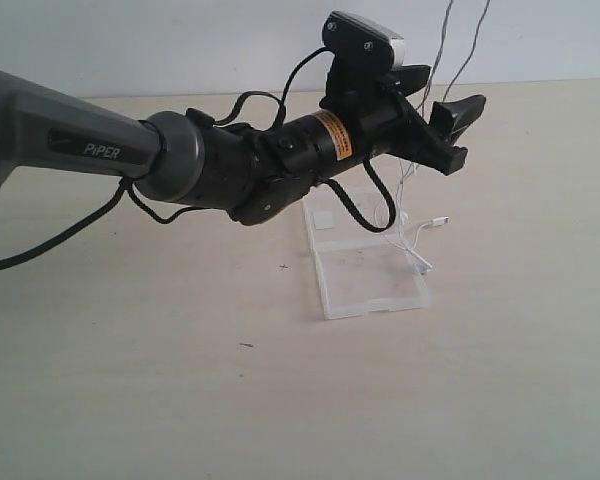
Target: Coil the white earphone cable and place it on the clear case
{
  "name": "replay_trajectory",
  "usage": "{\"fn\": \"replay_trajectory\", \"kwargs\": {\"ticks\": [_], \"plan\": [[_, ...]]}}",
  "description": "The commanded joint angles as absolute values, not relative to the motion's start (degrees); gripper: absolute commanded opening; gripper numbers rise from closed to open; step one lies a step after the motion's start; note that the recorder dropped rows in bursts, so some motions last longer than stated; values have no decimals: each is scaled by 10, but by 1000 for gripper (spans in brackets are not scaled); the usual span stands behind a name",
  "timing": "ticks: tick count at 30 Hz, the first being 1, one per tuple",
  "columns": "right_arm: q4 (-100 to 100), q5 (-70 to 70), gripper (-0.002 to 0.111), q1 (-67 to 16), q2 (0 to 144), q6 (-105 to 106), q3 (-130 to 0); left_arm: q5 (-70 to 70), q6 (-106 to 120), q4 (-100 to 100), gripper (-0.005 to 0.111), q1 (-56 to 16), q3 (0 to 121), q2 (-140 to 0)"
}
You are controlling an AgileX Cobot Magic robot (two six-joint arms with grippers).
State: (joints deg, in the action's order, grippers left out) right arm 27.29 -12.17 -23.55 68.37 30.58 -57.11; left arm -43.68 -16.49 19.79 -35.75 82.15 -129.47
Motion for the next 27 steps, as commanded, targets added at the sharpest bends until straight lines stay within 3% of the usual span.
{"fn": "replay_trajectory", "kwargs": {"ticks": [1,27], "plan": [[269,-124,0,-232,680,310,-571,-446,-165,182,69,-358,826,-1294],[269,-124,0,-232,694,310,-571,-430,-167,173,69,-358,869,-1344]]}}
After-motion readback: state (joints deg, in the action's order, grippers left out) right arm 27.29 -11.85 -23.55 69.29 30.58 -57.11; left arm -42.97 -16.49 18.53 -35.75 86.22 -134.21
